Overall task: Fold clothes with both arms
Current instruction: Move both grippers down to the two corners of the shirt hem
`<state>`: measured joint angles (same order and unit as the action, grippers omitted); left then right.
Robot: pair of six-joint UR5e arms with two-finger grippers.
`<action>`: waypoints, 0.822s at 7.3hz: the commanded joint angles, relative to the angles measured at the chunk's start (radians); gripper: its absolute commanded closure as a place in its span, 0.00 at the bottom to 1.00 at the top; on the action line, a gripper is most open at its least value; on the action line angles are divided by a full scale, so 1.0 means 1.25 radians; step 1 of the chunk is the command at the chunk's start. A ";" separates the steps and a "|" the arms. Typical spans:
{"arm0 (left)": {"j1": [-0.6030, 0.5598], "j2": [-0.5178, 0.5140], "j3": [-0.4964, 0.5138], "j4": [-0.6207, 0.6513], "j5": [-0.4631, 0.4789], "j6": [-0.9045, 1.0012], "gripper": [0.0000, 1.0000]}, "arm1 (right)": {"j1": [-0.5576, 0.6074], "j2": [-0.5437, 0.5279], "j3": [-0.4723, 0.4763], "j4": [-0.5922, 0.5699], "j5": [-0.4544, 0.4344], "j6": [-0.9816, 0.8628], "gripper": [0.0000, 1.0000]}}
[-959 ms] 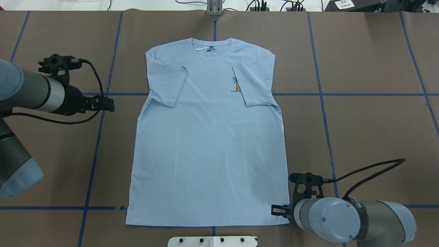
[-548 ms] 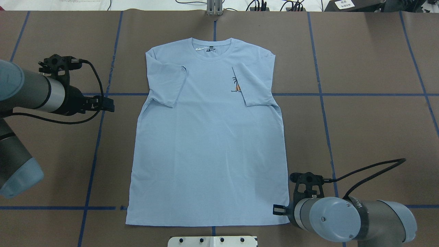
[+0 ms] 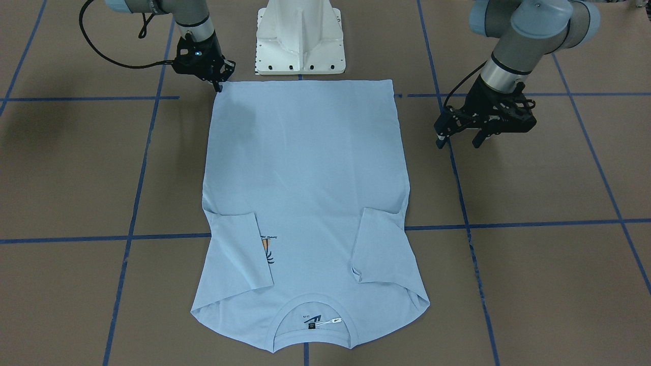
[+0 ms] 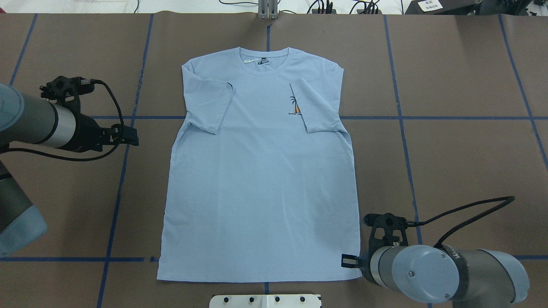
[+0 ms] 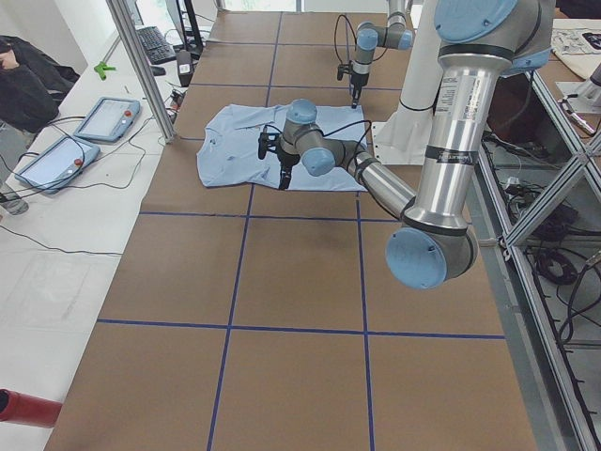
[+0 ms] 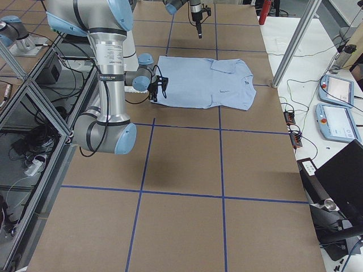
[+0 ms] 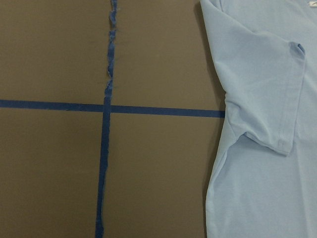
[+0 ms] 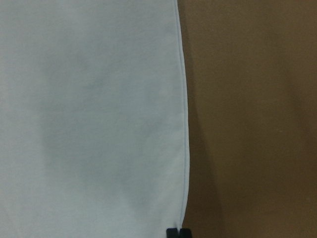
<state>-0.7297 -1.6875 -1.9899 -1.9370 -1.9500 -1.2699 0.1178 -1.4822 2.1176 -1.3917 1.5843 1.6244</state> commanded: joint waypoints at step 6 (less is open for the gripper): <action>0.495 0.046 -0.081 0.063 0.249 -0.500 0.01 | 0.000 0.000 0.013 0.002 0.003 -0.001 1.00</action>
<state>-0.1570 -1.6218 -2.0987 -1.8959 -1.6573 -1.8738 0.1181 -1.4884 2.1325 -1.3899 1.5875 1.6230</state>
